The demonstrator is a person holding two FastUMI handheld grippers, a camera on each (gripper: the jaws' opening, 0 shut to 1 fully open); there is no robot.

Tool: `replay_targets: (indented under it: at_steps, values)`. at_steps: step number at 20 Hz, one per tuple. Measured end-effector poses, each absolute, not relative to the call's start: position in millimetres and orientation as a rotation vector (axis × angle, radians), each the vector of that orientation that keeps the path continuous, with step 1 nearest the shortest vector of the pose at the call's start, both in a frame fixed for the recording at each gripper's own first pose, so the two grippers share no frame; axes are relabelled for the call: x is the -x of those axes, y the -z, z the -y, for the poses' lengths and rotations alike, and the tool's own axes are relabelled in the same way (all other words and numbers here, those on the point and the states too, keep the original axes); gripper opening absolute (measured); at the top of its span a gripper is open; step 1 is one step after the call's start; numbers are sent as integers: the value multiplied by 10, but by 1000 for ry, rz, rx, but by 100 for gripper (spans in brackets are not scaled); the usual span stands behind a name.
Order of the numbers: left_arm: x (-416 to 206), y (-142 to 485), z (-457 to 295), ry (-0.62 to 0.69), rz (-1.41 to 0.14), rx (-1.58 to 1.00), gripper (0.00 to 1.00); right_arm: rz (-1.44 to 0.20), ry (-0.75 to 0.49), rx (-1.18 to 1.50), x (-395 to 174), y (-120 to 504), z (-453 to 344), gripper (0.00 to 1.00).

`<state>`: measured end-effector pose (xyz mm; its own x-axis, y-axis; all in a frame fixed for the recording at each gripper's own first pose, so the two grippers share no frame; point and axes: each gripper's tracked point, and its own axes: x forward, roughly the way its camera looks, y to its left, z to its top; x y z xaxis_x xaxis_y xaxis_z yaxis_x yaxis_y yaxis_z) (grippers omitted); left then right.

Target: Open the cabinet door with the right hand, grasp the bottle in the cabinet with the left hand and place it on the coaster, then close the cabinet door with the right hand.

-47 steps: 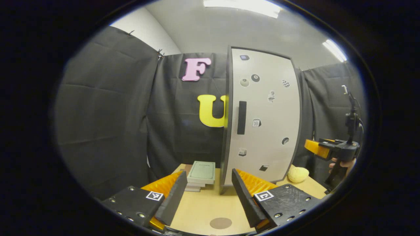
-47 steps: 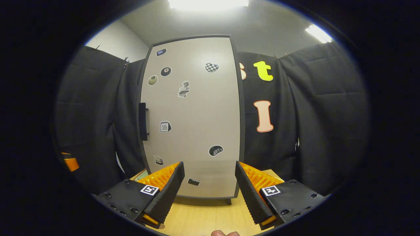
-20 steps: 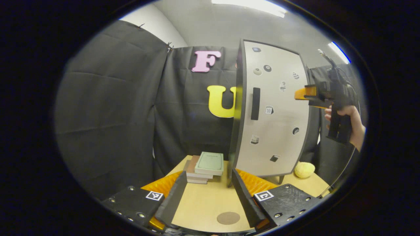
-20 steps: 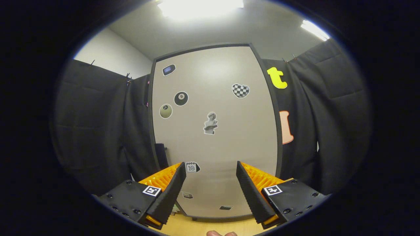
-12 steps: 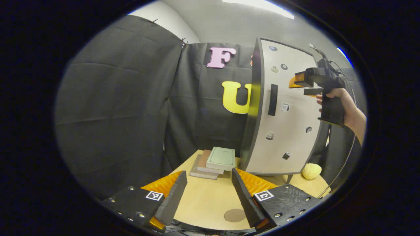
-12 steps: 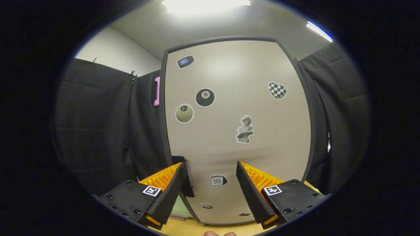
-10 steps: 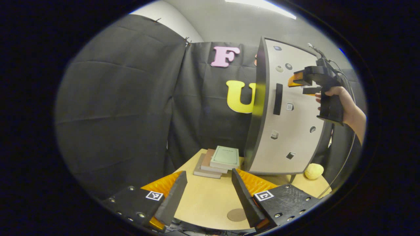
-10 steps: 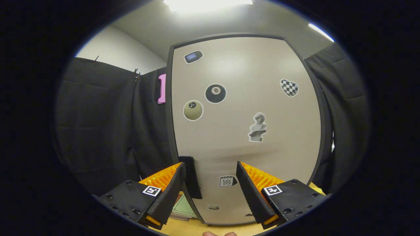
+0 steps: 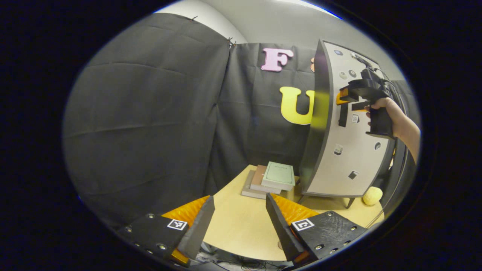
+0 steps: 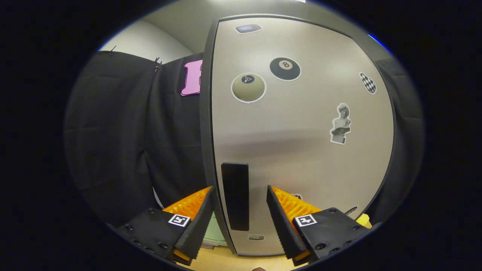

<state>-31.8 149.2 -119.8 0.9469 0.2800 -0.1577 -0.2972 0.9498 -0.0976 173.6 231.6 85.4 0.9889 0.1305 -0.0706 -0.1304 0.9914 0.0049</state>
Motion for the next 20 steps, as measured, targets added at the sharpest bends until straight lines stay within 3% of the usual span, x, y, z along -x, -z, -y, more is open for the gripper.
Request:
replay_targets:
  at_steps: [3,5,7,11,12,15,16,20]
  values:
    - [315,1213,-1566,-297,-147,117,85,-101,-124,3,-1817,-785,-2375,63]
    - [302,1242,-1573,-292,-151,110,85,-109,-92,34,-1865,-729,-2363,56]
    - [304,1216,-1547,-283,-150,98,85,-100,-73,25,-1881,-717,-2343,38]
    - [298,1227,-1493,-273,-158,78,83,-96,-105,2,-1866,-723,-2346,32]
    - [295,1243,-1476,-268,-160,80,83,-88,-119,-6,-1836,-731,-2350,25]
    - [341,1286,-1413,-252,-167,92,85,-75,-186,3,-1838,-706,-2362,18]
    - [330,1305,-1359,-243,-168,97,85,-82,-209,-9,-1799,-715,-2366,12]
    - [297,1347,-1166,-199,-180,106,85,-82,-257,34,-1644,-710,-2336,12]
